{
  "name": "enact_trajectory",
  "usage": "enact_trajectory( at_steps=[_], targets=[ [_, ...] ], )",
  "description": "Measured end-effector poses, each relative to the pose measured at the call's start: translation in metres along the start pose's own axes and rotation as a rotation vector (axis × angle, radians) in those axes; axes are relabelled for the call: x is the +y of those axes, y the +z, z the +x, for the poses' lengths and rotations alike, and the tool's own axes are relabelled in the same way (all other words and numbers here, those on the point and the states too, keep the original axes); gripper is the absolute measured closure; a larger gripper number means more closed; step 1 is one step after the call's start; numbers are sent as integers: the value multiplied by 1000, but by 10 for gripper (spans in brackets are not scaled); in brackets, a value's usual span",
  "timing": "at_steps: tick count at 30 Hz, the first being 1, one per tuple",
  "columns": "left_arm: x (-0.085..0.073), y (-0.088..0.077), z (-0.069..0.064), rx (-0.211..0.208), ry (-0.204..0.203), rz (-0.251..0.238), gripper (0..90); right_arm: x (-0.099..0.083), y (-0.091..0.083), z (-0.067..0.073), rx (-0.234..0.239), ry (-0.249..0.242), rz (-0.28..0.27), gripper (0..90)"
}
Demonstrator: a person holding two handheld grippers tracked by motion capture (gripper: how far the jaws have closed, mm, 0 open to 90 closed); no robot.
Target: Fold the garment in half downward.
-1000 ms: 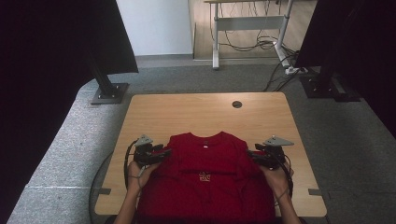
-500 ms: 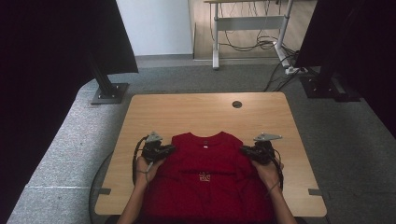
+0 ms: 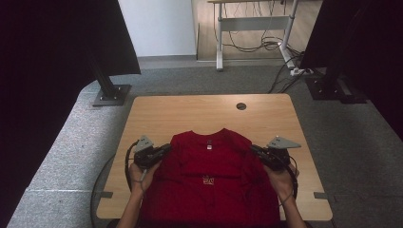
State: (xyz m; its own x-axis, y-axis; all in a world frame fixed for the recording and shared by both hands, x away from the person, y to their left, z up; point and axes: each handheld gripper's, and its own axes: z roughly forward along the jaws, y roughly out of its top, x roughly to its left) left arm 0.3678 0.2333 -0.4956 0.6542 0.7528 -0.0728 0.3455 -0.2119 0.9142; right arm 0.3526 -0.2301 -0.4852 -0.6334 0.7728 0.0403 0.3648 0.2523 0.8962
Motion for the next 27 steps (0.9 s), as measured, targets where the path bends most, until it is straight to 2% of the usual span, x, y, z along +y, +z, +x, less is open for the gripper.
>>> enact_trajectory(
  at_steps=[3,5,8,10,13,18,23,25,27],
  targets=[
    [-1,-17,-4,-13,2,-28,876,-1,-16,6,-4,-19,-14,847],
    [-4,-27,-8,-24,7,-35,876,-4,-27,8,2,-11,-22,847],
    [-11,-37,-15,-35,26,-16,875,-12,-38,11,16,-6,-17,847],
    [-17,-41,-18,-51,25,3,875,-18,-42,14,32,3,-4,847],
    [-30,-45,-24,-58,27,48,874,-29,-44,19,51,7,26,846],
    [-54,-43,-35,-50,63,160,870,-52,-38,27,82,5,121,845],
    [-69,-30,-34,-23,81,249,866,-71,-27,26,83,17,197,844],
    [-73,-24,-33,-8,91,271,864,-75,-22,25,78,22,220,841],
    [-75,-19,-30,-12,83,268,858,-78,-17,24,69,23,240,840]
  ],
)
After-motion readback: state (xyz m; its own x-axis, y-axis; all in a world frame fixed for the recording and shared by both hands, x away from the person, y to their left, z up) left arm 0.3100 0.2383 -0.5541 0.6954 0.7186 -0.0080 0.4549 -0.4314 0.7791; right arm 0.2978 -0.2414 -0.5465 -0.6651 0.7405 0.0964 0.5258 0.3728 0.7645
